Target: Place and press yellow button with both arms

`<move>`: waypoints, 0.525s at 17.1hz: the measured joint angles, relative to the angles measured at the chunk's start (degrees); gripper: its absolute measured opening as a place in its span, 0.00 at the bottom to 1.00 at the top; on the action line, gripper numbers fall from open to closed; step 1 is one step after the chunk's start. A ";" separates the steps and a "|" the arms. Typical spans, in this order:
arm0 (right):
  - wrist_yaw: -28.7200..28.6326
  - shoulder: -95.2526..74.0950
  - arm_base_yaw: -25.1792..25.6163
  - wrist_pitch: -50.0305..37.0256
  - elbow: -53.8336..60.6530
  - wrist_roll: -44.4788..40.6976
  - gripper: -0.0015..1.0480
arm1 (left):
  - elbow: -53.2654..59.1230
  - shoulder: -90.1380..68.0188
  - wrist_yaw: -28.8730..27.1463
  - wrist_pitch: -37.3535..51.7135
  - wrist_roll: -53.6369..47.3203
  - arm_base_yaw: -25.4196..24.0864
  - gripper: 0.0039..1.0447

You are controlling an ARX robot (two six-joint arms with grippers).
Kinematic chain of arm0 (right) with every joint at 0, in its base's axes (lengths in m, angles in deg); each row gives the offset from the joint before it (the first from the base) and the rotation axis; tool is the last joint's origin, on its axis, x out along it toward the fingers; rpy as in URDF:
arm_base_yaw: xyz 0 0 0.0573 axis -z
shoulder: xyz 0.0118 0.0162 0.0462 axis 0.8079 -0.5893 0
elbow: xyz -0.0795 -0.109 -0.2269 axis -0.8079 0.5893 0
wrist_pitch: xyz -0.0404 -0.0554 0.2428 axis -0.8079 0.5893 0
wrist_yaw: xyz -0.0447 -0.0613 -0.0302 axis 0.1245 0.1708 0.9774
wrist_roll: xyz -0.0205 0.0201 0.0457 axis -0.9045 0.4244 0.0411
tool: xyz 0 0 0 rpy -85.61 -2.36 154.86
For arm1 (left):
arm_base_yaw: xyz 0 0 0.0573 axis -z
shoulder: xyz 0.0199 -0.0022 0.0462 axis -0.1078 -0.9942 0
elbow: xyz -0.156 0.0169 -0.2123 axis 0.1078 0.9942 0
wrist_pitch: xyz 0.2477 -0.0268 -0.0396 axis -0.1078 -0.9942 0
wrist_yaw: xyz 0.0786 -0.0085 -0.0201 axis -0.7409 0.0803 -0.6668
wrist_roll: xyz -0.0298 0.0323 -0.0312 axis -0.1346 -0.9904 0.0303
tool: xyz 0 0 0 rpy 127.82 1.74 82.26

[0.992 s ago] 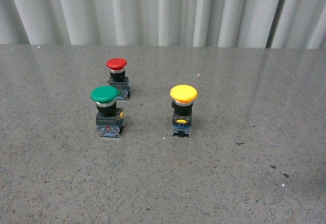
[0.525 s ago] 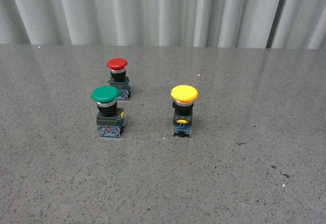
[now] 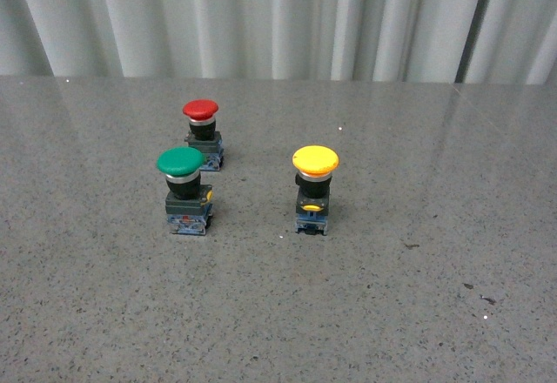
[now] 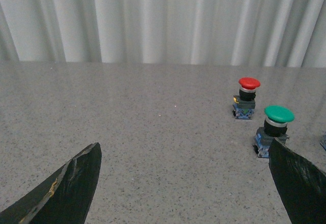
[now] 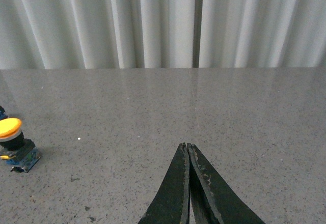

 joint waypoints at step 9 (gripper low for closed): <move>-0.04 10.19 0.07 6.43 2.64 0.00 0.02 | 0.00 0.00 -0.02 0.00 0.00 0.00 0.94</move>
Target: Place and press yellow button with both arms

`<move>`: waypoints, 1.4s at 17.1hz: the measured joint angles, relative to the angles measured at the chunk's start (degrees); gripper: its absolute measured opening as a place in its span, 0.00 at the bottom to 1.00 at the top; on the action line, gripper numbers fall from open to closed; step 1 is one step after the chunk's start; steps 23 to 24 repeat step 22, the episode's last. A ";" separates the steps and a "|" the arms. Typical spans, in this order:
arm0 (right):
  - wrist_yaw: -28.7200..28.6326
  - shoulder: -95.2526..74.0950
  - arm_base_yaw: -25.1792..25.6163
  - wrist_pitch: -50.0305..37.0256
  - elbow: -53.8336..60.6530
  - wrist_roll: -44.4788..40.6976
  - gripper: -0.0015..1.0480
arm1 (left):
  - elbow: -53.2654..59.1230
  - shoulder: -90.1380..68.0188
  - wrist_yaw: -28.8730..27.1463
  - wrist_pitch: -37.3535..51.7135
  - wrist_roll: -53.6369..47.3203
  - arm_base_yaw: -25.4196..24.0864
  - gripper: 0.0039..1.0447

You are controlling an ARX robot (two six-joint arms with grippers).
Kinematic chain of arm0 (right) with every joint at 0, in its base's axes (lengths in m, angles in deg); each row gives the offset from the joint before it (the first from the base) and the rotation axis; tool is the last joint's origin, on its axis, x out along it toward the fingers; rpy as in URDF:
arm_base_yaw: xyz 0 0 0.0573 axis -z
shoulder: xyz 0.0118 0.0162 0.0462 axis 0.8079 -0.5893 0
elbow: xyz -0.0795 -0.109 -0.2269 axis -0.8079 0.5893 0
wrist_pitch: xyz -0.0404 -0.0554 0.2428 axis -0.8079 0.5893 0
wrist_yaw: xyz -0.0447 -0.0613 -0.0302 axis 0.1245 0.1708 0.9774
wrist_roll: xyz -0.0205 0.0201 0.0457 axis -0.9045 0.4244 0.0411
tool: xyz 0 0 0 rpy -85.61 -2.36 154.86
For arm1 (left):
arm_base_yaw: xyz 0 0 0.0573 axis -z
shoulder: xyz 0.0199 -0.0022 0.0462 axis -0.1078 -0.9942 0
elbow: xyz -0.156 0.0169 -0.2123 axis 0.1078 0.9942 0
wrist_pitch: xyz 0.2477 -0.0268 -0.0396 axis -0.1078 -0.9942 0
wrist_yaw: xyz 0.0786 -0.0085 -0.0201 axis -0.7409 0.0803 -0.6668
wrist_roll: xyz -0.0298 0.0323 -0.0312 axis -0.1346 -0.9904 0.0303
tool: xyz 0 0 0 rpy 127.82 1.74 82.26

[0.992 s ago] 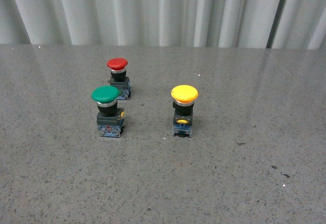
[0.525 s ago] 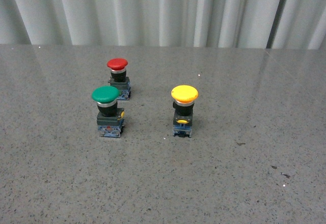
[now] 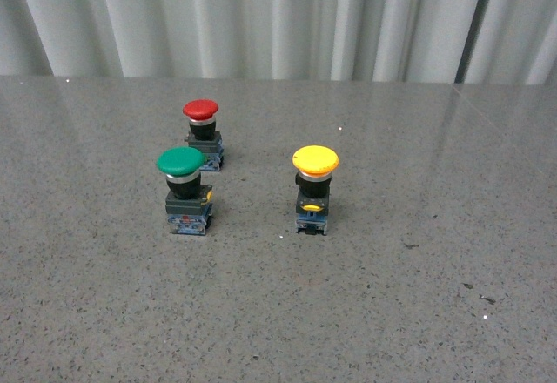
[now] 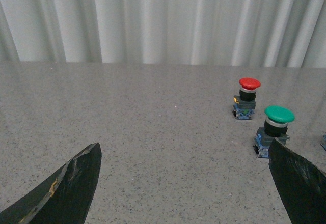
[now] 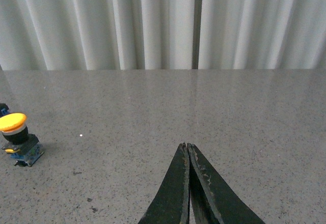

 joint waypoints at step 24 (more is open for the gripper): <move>-0.07 13.35 0.00 13.97 -0.04 0.00 0.93 | 0.00 0.00 0.00 0.02 0.00 0.00 0.94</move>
